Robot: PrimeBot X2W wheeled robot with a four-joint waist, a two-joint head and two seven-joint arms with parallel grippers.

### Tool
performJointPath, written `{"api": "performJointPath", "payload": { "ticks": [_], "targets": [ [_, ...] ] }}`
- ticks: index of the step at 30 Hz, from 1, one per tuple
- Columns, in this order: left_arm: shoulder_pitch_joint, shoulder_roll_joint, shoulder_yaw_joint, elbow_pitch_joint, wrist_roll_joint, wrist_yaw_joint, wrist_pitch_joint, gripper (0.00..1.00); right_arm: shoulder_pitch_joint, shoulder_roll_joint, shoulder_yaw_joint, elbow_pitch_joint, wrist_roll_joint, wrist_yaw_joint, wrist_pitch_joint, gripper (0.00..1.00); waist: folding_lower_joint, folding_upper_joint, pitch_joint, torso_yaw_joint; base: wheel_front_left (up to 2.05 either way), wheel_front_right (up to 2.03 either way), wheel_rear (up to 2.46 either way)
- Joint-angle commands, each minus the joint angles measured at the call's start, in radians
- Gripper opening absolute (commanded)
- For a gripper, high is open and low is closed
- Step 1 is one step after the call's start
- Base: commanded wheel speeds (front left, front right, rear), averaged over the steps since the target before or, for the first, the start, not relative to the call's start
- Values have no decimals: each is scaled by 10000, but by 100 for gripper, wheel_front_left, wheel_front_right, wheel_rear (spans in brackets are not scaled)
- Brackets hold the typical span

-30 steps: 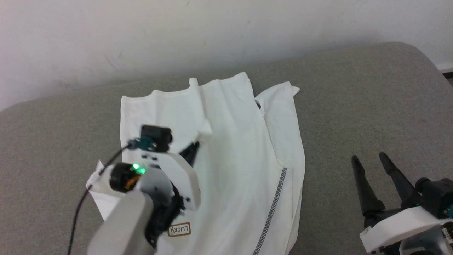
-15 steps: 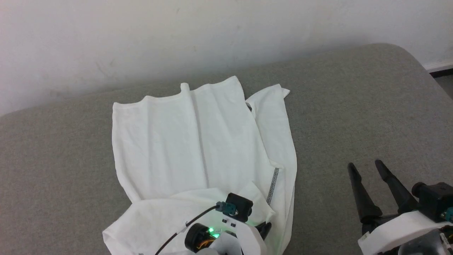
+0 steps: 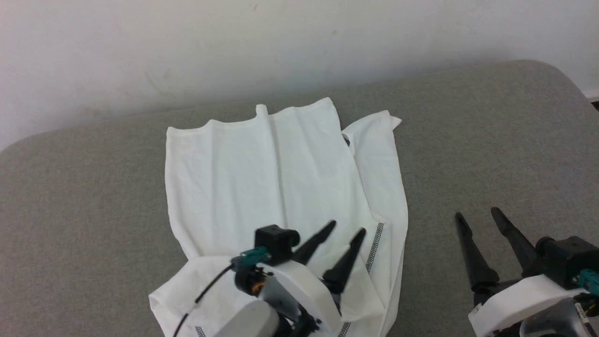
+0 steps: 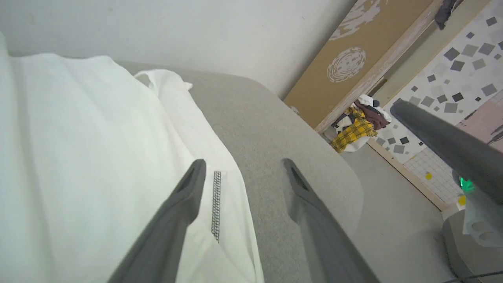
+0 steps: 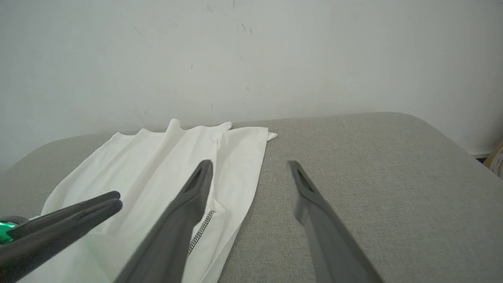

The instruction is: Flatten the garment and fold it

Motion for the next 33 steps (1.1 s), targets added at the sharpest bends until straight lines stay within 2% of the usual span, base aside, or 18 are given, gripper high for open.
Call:
{"api": "performJointPath", "payload": {
  "ticks": [1,7,14,17,19,25,29,33],
  "targets": [
    [-130,362,315,-263,179,186,-437,100,-137,24,15,-5,-131,-7,-5,100,-1,0,-222,300,0,0,0],
    [76,1602,1723,-838,812,1464,-1602,100,-145,23,52,12,-353,-7,97,100,-1,0,-438,701,0,0,0],
    [1197,2673,3266,-1554,1199,2780,-1945,100,-123,-11,100,342,-353,-7,123,100,-1,0,-668,1050,0,0,0],
    [1875,3007,3978,-2085,1254,3120,-1986,100,-98,-17,91,540,-283,-7,104,100,-1,0,-727,1260,0,0,0],
    [2277,3234,4341,-2405,1253,3123,-1996,100,-78,-15,42,690,-185,-7,105,100,-1,0,-736,1406,0,0,0],
    [2999,3708,4887,-3091,1236,2575,-2004,100,-482,-68,-419,1686,425,-7,328,100,-1,0,-505,1649,0,0,0],
    [3164,3774,4910,-3501,1348,2347,-2005,100,-1671,-402,-1089,3246,1085,-7,479,100,-1,0,12,1707,0,0,0],
    [3027,3648,4967,-3867,1370,2262,-2005,100,-3600,-817,-1547,5217,1684,-7,715,100,-1,0,770,1808,0,0,0]
  ]
}}
